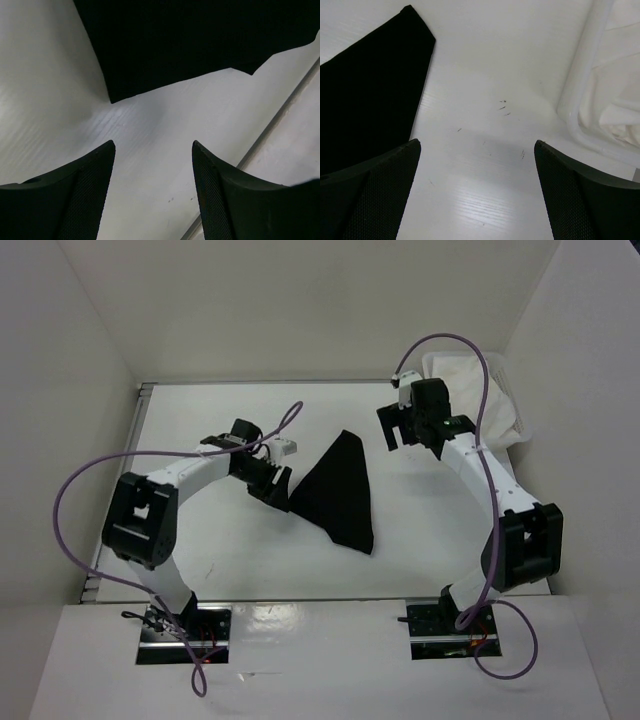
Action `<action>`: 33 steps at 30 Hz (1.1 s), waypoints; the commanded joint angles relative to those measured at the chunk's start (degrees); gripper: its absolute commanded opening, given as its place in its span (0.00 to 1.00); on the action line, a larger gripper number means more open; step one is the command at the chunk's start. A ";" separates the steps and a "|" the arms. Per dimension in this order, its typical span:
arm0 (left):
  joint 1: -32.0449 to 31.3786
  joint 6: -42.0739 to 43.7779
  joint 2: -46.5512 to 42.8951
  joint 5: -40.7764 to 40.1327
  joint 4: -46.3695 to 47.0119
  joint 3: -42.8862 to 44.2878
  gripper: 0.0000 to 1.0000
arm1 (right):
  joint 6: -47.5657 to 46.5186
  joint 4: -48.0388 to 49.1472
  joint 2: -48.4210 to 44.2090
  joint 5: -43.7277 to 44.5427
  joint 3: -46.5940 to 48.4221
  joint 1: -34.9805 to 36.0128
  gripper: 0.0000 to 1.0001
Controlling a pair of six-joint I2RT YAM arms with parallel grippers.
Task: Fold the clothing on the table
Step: Flatten the skirt out
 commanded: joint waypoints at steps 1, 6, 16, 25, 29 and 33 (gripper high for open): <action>0.13 1.03 3.57 8.83 -0.57 0.59 0.70 | -1.02 3.04 -3.30 0.56 -0.91 0.63 0.98; 0.13 -0.46 5.69 10.51 3.38 1.64 0.70 | -1.54 3.75 -4.36 -1.29 -2.14 0.63 0.98; 0.13 -2.92 9.46 6.04 8.83 1.64 0.69 | -2.07 4.28 -5.94 -4.09 -3.19 0.63 0.98; 0.66 -2.92 13.51 1.90 10.78 4.01 0.67 | -2.60 5.33 -7.00 -5.76 -4.34 0.63 0.98; 1.19 -2.40 15.36 2.77 10.78 4.54 0.62 | -2.60 5.33 -7.53 -5.77 -4.34 0.63 0.98; 1.19 -1.87 17.64 5.76 7.88 5.07 0.52 | -2.60 5.33 -7.53 -5.77 -4.86 0.63 0.98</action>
